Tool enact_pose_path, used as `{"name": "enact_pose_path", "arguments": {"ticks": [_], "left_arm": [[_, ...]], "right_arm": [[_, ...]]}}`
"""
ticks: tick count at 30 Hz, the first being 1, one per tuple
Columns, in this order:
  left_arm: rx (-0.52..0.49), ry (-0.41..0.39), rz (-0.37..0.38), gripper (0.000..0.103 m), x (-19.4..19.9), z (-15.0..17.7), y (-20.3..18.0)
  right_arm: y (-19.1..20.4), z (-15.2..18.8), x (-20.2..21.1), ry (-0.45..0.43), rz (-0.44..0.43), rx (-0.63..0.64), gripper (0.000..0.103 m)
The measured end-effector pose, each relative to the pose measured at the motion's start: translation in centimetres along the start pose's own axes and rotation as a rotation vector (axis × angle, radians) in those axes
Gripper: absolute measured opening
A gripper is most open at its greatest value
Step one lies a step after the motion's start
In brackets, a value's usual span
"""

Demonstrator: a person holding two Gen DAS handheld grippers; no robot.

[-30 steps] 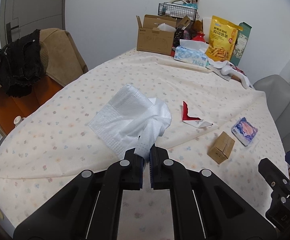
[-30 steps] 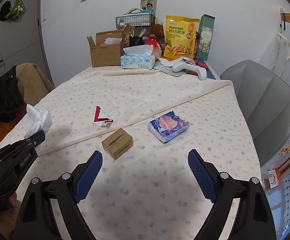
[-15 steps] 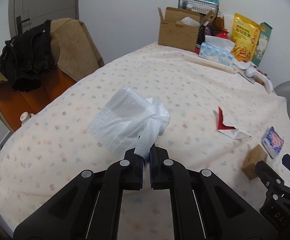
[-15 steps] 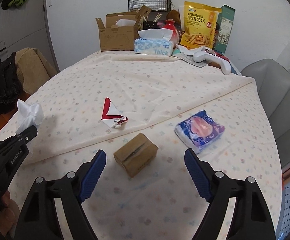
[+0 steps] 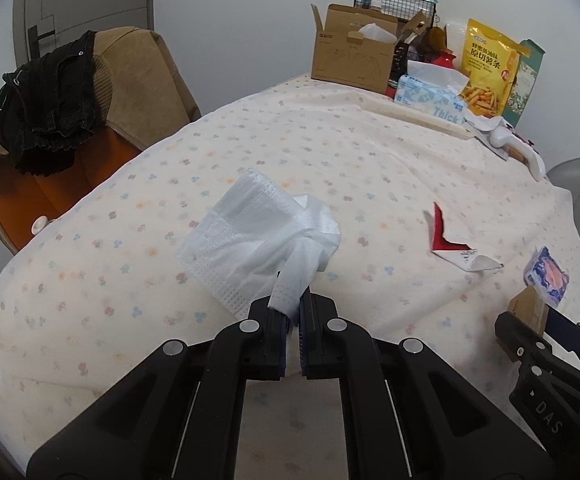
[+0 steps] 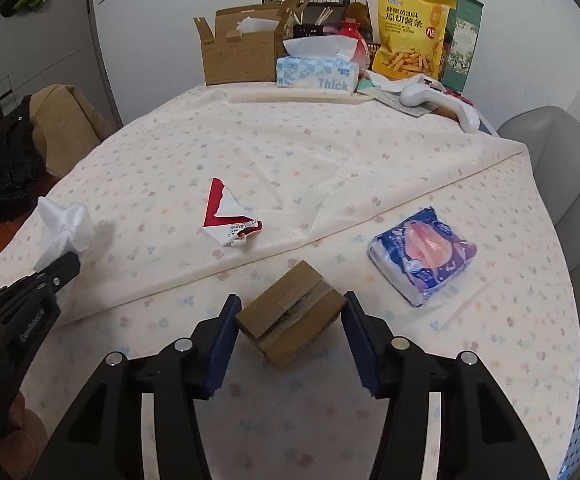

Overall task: Collect trash
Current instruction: 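Close the right tool on the cardboard box and lift it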

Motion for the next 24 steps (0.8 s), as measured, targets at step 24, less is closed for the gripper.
{"name": "enact_pose_path", "arguments": {"ticks": [24], "left_arm": [[-0.117,-0.132,0.149,0.006,11.6,1.9,-9.4]], "right_arm": [[-8.2,3.2,15.5,-0.208,0.122,-0.113,0.051]]}}
Point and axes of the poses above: each gripper's, at about its wrist camera, not at the fingertips, and x roughly against the way its jaws point, y to its left, z to its underside, the point moved 7 cm from there along -x, roughly the way its jaws point, and after that the axes turned 12 degrees about -z, right-handed, at the moved point
